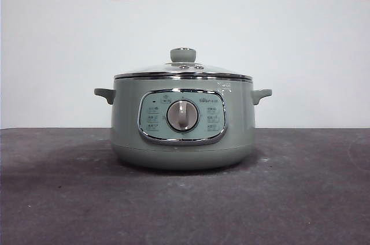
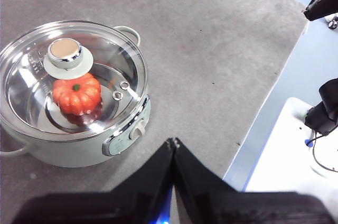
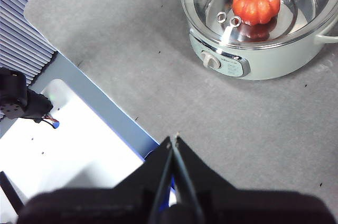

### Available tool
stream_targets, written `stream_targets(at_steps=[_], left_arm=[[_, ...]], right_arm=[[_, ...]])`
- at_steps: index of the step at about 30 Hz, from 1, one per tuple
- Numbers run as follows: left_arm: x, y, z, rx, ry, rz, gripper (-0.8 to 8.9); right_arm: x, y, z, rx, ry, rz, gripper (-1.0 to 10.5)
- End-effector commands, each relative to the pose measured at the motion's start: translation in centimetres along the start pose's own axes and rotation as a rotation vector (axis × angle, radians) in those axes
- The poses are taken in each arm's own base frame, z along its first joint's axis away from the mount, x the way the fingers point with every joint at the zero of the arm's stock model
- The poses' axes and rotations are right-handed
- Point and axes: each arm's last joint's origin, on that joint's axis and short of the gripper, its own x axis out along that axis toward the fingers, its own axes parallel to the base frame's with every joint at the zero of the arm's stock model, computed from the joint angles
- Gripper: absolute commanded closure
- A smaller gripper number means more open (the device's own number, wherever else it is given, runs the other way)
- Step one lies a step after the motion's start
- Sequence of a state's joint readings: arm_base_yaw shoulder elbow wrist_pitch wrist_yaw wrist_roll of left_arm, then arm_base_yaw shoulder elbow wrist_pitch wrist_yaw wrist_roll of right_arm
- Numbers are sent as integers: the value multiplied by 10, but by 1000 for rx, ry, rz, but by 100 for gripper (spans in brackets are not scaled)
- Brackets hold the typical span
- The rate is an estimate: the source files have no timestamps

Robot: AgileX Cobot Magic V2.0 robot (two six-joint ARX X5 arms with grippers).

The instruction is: Pick up the pumpkin,open the lid,put the pumpkin in the pot,close the lid

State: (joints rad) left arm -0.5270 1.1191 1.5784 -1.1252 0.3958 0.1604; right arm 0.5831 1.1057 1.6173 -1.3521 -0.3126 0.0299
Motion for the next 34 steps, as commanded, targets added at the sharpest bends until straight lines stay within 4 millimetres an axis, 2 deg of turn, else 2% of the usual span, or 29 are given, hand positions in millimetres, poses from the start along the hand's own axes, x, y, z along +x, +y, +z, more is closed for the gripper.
stream_targets(at_steps=[1,6,11,16,19,22,28,33,34], left_arm=[[0,0,0,1,-1,-1,817],[-6,5,2,78,-37,84,817],[-36,13,2,126,-199,238,817],[-59,15,-15,152,-358,400,817],[-63,16,-34,174,-444,499,817],[-59,16,-59,194,-507,578,817],[-32,19,-120,182,-567,651,817],[2,25,-177,113,-606,673,817],[3,25,-179,112,-607,674,817]], right_arm=[[-1,0,-1,6,2,0,946],[-1,0,-1,6,2,0,946],[-1,0,-1,6,2,0,946],[-1,0,-1,5,2,0,946],[-1,0,-1,5,2,0,946],[-2,1,-2,4,-2,0,946],[-2,1,-2,4,-3,-1,946],[-2,1,-2,4,-4,0,946],[-2,1,-2,4,-4,0,946]])
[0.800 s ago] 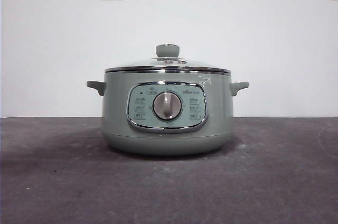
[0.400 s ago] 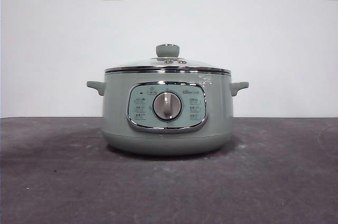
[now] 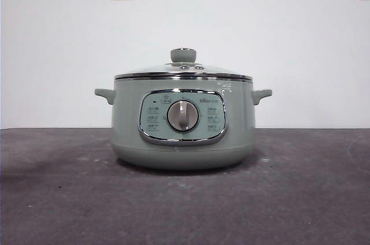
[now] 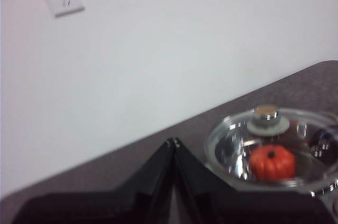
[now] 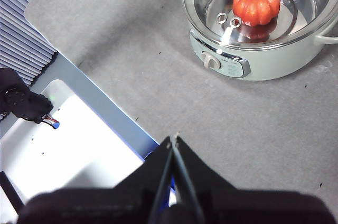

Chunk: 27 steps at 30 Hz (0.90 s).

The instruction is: Pick up the pumpkin,open the lid,put the pumpkin in the pot,close the lid

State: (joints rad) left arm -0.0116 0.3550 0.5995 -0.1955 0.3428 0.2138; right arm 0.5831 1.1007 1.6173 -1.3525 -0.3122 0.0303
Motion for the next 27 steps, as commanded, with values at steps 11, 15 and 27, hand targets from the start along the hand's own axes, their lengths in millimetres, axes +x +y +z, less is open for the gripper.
stream_targets(at_steps=[11,15,27], left_arm=[[-8,-21,-105,-103,83,108,817],[-8,-23,-122,-111,110,169,817],[-5,-28,-162,-176,214,249,817]], right_arm=[[-1,0,-1,5,0,0,946],[-1,0,-1,5,0,0,946],[-1,0,-1,5,0,0,946]])
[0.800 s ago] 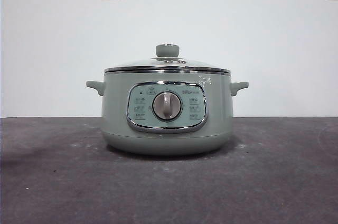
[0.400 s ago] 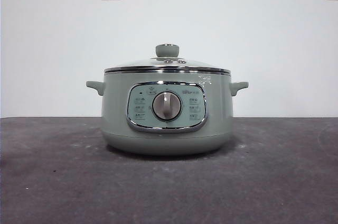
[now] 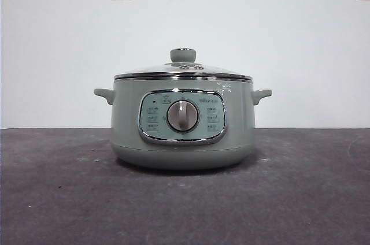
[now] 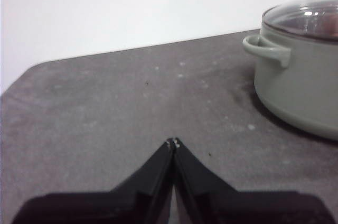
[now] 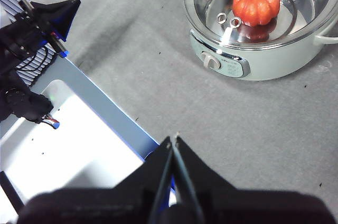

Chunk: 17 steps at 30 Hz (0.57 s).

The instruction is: Pick up the pumpkin,open the lid,put the pumpkin in the pot,close the lid

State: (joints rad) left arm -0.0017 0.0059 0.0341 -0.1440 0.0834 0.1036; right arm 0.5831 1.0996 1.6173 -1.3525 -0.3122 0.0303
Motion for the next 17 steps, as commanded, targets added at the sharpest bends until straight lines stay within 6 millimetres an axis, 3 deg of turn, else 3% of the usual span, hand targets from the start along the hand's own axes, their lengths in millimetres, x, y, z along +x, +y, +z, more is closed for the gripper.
stream_targets(at_steps=[1,17], left_arm=[[3,-1,-11,-39,35,4,817],[2,-1,-14,-61,63,2,817]], right_arm=[[-1,0,-1,5,1,0,946],[-1,0,-1,5,1,0,946]])
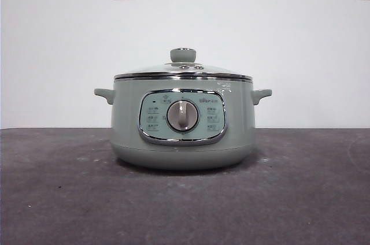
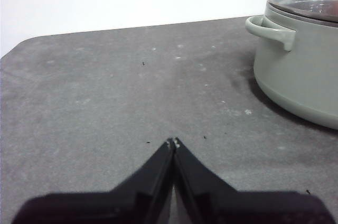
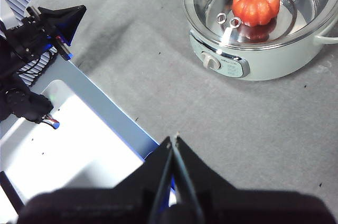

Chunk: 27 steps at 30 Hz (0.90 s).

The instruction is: Pick up the pumpkin,open the lid,put the pumpkin in the pot,close the lid

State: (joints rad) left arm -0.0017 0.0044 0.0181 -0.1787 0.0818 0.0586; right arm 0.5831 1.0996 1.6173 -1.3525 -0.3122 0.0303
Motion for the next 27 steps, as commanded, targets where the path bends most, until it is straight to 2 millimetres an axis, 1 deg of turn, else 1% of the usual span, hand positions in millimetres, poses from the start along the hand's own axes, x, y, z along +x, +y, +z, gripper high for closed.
stream_targets(at_steps=[1,14,16,19,21,23,24,25,27], left_arm=[[1,0,-5,-12,14,4,817],[1,0,-5,-12,14,4,817],[1,0,-5,-12,14,4,817],[1,0,-5,-12,13,4,817],[1,0,-5,-12,14,4,817],[1,0,-5,-11,13,4,817],[1,0,-5,-12,13,3,817],[1,0,-5,-12,13,4,817],[1,0,-5,-12,14,4,817]], right_arm=[[-1,0,-1,5,2,0,946],[-1,0,-1,5,2,2,946],[-4,-2,-2,-26,-19,-37,946],[-25,-6,-7,-60,-141,-135,946],[-42,-7,-9,-74,-294,-184,946],[-54,-7,-13,-91,-425,-202,946],[-58,-8,-18,-91,-474,-220,946],[-61,-10,-27,-78,-518,-265,946],[-61,-14,-37,-71,-547,-319,946]])
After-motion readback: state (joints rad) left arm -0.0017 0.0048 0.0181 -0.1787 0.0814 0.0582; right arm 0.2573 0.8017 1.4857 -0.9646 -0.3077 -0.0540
